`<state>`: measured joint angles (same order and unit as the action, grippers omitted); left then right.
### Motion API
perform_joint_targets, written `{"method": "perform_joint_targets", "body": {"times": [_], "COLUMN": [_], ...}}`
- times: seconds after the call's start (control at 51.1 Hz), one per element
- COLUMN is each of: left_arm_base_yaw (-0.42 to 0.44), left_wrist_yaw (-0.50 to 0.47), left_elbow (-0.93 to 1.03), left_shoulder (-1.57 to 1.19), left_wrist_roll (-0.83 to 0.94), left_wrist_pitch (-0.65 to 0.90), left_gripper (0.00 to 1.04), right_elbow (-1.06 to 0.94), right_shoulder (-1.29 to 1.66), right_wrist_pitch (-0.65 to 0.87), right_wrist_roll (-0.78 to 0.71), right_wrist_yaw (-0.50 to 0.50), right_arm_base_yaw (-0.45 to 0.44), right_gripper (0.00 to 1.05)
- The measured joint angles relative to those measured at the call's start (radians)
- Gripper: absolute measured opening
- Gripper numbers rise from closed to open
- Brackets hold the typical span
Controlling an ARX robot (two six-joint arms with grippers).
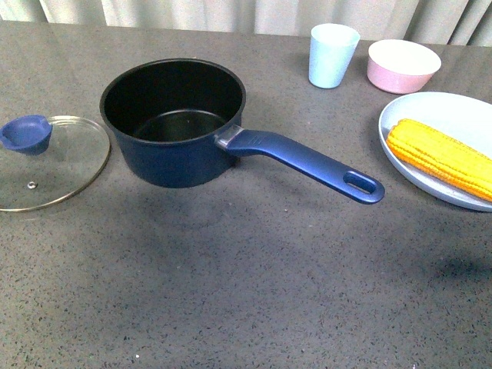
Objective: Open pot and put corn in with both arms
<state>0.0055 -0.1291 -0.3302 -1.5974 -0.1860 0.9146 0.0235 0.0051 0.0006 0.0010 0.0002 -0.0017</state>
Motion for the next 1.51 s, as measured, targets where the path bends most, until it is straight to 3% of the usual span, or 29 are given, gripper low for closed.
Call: {"method": "perform_joint_targets", "body": {"times": [0.078, 0.157, 0.176, 0.235, 0.333, 0.47, 0.607, 1.507], "left_arm_base_yaw": [0.002, 0.001, 0.001, -0.002, -0.005, -0.005, -0.005, -0.005], "left_wrist_yaw": [0.010, 0.046, 0.087, 0.121, 0.129, 0.130, 0.129, 0.129], "left_elbow": [0.025, 0.037, 0.061, 0.110, 0.161, 0.203, 0.255, 0.315], "left_shoulder": [0.137, 0.183, 0.172, 0.169, 0.301, 0.413, 0.549, 1.125], "left_wrist_roll": [0.001, 0.027, 0.061, 0.111, 0.154, 0.167, 0.172, 0.175], "left_wrist_pitch": [-0.070, -0.022, 0.097, 0.237, 0.188, 0.138, 0.043, -0.447], "left_gripper": [0.96, 0.93, 0.87, 0.75, 0.54, 0.32, 0.01, 0.02], "right_elbow": [0.000, 0.000, 0.000, 0.000, 0.000, 0.000, 0.000, 0.000], "right_shoulder": [0.000, 0.000, 0.000, 0.000, 0.000, 0.000, 0.000, 0.000], "right_wrist_pitch": [0.000, 0.000, 0.000, 0.000, 0.000, 0.000, 0.000, 0.000], "right_wrist_roll": [0.000, 0.000, 0.000, 0.000, 0.000, 0.000, 0.000, 0.000], "right_wrist_yaw": [0.000, 0.000, 0.000, 0.000, 0.000, 0.000, 0.000, 0.000], "right_arm_base_yaw": [0.000, 0.000, 0.000, 0.000, 0.000, 0.000, 0.000, 0.000], "right_gripper": [0.96, 0.96, 0.96, 0.96, 0.96, 0.96, 0.96, 0.96]}}
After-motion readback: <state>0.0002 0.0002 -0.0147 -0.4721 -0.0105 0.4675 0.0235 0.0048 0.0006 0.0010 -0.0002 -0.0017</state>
